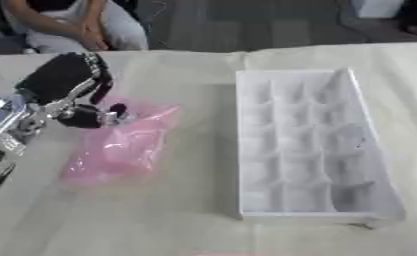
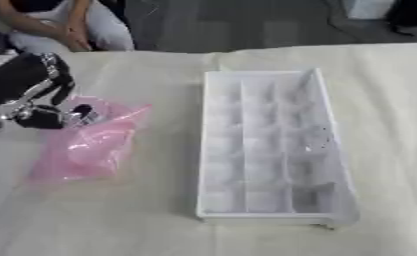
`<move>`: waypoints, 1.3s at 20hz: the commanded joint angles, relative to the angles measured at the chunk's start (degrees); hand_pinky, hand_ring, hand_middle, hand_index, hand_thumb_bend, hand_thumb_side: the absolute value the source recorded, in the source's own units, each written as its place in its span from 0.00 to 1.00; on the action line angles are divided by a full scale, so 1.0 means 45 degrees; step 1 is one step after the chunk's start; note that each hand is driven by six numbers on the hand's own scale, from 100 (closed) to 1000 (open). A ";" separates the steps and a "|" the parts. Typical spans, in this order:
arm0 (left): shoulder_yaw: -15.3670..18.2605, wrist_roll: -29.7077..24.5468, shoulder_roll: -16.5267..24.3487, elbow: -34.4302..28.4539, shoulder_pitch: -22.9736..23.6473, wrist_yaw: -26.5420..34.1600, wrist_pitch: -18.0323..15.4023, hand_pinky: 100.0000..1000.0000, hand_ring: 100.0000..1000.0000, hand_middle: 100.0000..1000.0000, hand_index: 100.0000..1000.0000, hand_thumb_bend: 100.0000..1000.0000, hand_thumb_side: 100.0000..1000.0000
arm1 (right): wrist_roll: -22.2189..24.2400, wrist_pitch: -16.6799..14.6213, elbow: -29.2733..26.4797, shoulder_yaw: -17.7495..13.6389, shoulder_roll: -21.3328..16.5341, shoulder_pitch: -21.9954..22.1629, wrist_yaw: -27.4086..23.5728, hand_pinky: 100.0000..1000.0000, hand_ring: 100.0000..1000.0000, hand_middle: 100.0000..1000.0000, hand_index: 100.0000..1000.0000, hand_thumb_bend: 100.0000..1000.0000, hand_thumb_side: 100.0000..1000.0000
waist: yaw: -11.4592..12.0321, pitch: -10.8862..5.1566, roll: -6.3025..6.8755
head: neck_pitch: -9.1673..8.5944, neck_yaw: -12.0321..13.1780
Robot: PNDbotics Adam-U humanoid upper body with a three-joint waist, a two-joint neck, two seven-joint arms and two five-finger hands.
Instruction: Pick up objects on the table and place them in the box.
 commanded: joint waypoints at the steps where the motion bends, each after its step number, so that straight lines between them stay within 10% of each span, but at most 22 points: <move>1: 0.0341 0.0265 0.0514 -0.0095 -0.0082 0.0054 0.0093 0.00 0.00 0.00 0.11 0.25 0.00 | 0.0021 0.0033 -0.0172 -0.0043 -0.0224 -0.0055 -0.0039 0.00 0.01 0.00 0.41 0.30 1.00 | 0.0016 -0.0208 0.0009 | -0.0155 -0.0125; 2: 0.0349 0.0370 0.0508 -0.0064 -0.0078 0.0109 0.0103 0.00 0.00 0.00 0.13 0.24 0.00 | 0.0021 0.0036 -0.0172 -0.0047 -0.0221 -0.0053 -0.0040 0.00 0.01 0.00 0.41 0.30 1.00 | 0.0014 -0.0204 0.0008 | -0.0145 -0.0131; 3: 0.0312 0.0406 0.0497 -0.0034 -0.0072 0.0187 0.0031 0.00 0.25 0.31 0.45 0.18 0.10 | 0.0022 0.0037 -0.0172 -0.0048 -0.0220 -0.0057 -0.0040 0.00 0.01 0.00 0.41 0.30 1.00 | 0.0010 -0.0196 0.0003 | -0.0131 -0.0128; 4: 0.0258 0.0326 0.0494 0.0008 -0.0077 0.0271 -0.0142 0.02 0.34 0.40 0.58 0.23 0.30 | 0.0023 0.0038 -0.0172 -0.0049 -0.0216 -0.0061 -0.0041 0.00 0.01 0.00 0.41 0.30 1.00 | 0.0011 -0.0192 -0.0002 | -0.0123 -0.0122; 5: 0.0161 0.0127 0.0509 0.0058 -0.0085 0.0358 -0.0415 0.23 0.50 0.58 0.76 0.37 0.55 | 0.0023 0.0036 -0.0172 -0.0046 -0.0206 -0.0072 -0.0045 0.00 0.01 0.00 0.41 0.30 1.00 | 0.0003 -0.0186 -0.0007 | -0.0125 -0.0093; 8: -0.0001 -0.0909 0.0591 0.0335 -0.0212 0.0542 -0.1433 0.51 0.73 0.79 0.91 0.62 0.72 | 0.0036 0.0033 -0.0172 -0.0033 -0.0190 -0.0086 -0.0053 0.00 0.01 0.00 0.41 0.30 1.00 | -0.0005 -0.0182 -0.0031 | -0.0128 -0.0058; 9: -0.0053 -0.1346 0.0634 0.0446 -0.0254 0.0565 -0.1794 0.73 0.88 0.91 0.99 0.87 0.74 | 0.0038 0.0028 -0.0172 -0.0031 -0.0191 -0.0096 -0.0055 0.00 0.01 0.00 0.41 0.30 1.00 | -0.0017 -0.0177 -0.0042 | -0.0124 -0.0045; 15: -0.0246 -0.5083 0.0941 0.1376 -0.0662 0.0947 -0.3748 1.00 1.00 1.00 1.00 1.00 0.58 | 0.0027 0.0023 -0.0172 -0.0035 -0.0175 -0.0105 -0.0057 0.00 0.01 0.00 0.41 0.30 1.00 | -0.0072 -0.0173 -0.0078 | -0.0126 -0.0007; 26: -0.0779 -0.9372 0.1747 0.2976 -0.1606 0.1249 -0.4483 1.00 1.00 1.00 1.00 1.00 0.56 | 0.0051 0.0035 -0.0172 -0.0020 -0.0199 -0.0078 -0.0041 0.00 0.01 0.00 0.41 0.31 1.00 | -0.0164 -0.0177 -0.0015 | -0.0139 0.0036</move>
